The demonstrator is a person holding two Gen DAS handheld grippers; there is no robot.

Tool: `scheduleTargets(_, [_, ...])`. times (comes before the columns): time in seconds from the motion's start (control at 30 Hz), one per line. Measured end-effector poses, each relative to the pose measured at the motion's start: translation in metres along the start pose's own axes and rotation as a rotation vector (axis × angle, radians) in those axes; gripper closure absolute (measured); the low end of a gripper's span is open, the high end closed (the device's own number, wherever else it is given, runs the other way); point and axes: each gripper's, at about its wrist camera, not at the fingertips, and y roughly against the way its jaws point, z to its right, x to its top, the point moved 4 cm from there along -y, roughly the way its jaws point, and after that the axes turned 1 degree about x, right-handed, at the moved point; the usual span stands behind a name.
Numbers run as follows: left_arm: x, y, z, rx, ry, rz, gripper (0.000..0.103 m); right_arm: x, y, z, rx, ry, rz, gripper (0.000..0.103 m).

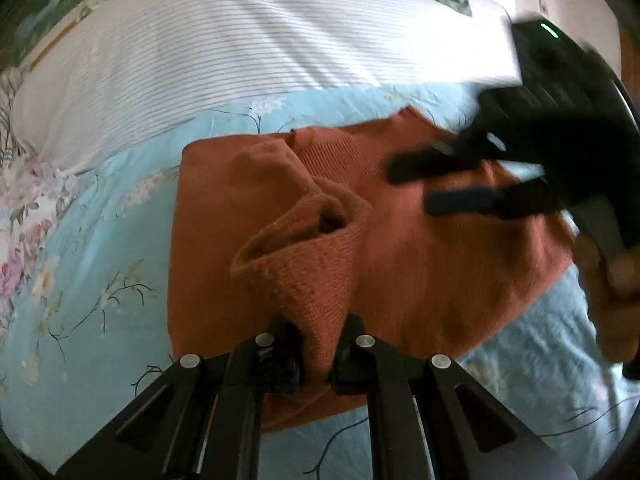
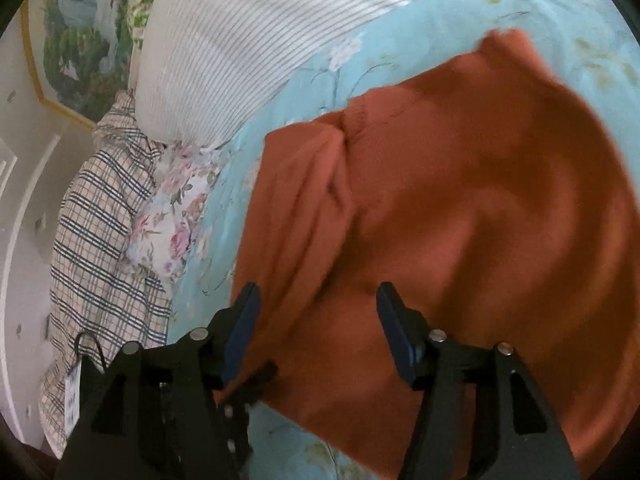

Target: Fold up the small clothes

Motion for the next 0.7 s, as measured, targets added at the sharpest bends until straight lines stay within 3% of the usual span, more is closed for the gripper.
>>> scheduleTargets(0.17, [-0.001, 0.000, -0.006, -0.018, 0.014, 0.004, 0.095, 0.028, -0.046, -0.009, 0.053, -0.017, -0.063, 0.038])
scheduleTargets(0.27, [-0.001, -0.001, -0.003, -0.006, -0.004, 0.007, 0.095, 0.038, -0.075, -0.007, 0.017, -0.033, -0.117, 0.040])
scheduleTargets(0.3, [-0.002, 0.000, -0.003, -0.007, -0.001, 0.008, 0.095, 0.041, -0.079, -0.007, 0.008, -0.025, -0.120, 0.057])
scheduleTargets(0.37, [-0.001, 0.001, -0.006, -0.027, 0.027, 0.008, 0.095, 0.045, -0.081, -0.014, 0.020, 0.006, -0.121, 0.075])
scheduleTargets(0.4, [0.000, 0.002, -0.008, -0.037, 0.042, 0.008, 0.095, 0.046, -0.079, -0.016, 0.029, 0.013, -0.113, 0.080])
scheduleTargets(0.57, [0.013, 0.018, -0.013, -0.078, 0.078, 0.031, 0.095, 0.055, -0.031, -0.037, 0.061, 0.098, -0.016, 0.082])
scheduleTargets(0.7, [0.036, 0.038, 0.008, -0.136, 0.062, 0.080, 0.095, 0.064, 0.023, -0.042, 0.027, 0.170, 0.064, 0.082])
